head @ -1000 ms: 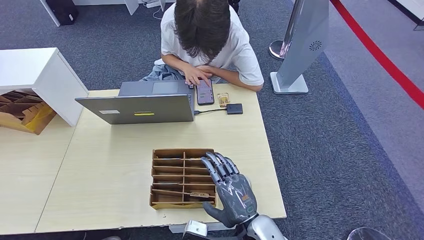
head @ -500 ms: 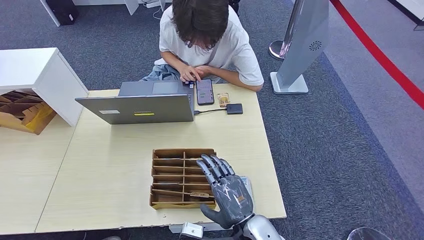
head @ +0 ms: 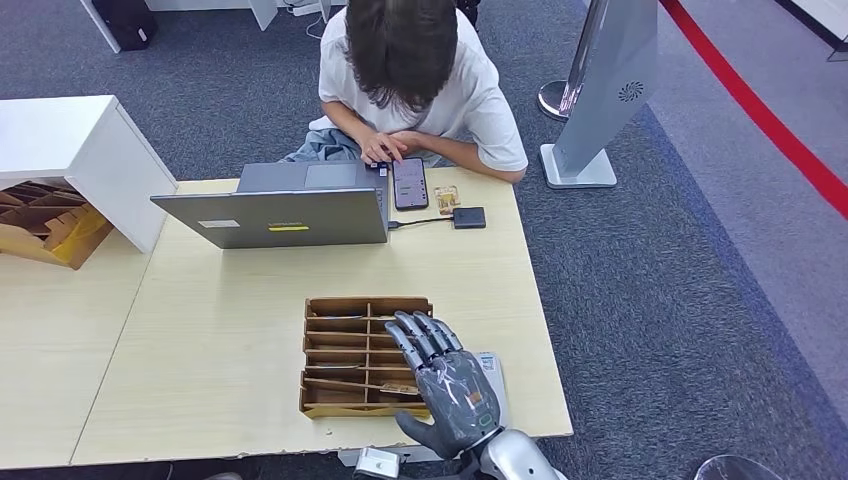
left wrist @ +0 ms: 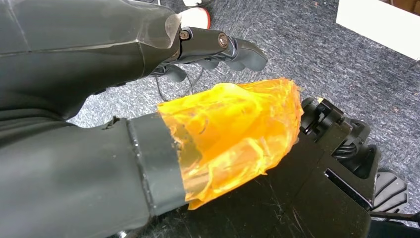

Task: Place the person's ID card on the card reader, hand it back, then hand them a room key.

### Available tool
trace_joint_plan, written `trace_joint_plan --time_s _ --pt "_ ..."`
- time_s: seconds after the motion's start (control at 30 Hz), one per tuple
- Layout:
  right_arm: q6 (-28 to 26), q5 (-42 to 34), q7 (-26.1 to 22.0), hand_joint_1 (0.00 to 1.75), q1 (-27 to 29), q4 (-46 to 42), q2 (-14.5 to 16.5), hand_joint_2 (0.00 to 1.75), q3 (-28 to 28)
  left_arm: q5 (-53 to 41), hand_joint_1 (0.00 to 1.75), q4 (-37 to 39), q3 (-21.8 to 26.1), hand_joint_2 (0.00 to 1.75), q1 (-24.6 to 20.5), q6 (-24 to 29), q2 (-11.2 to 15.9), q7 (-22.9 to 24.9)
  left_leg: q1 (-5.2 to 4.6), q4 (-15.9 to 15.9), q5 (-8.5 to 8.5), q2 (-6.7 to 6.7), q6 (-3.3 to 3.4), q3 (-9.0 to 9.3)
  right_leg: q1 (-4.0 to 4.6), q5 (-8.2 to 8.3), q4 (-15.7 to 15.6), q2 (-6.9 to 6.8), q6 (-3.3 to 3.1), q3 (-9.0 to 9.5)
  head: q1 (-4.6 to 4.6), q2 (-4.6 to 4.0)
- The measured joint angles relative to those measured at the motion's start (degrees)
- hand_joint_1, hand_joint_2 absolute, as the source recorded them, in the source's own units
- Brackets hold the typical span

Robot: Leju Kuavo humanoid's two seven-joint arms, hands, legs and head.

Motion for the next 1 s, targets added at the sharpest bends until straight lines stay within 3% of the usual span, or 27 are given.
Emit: trace_joint_plan --time_s 1.0 --pt "3.0 2.4 2.4 0.0 -1.6 3.4 0.0 1.75 1.5 0.5 0.0 0.0 0.0 0.0 0.0 0.1 0.0 0.0 0.0 0.0 0.01 0.0 -0.02 0.0 0.0 0.0 0.0 0.0 0.0 0.0 0.0 0.0"
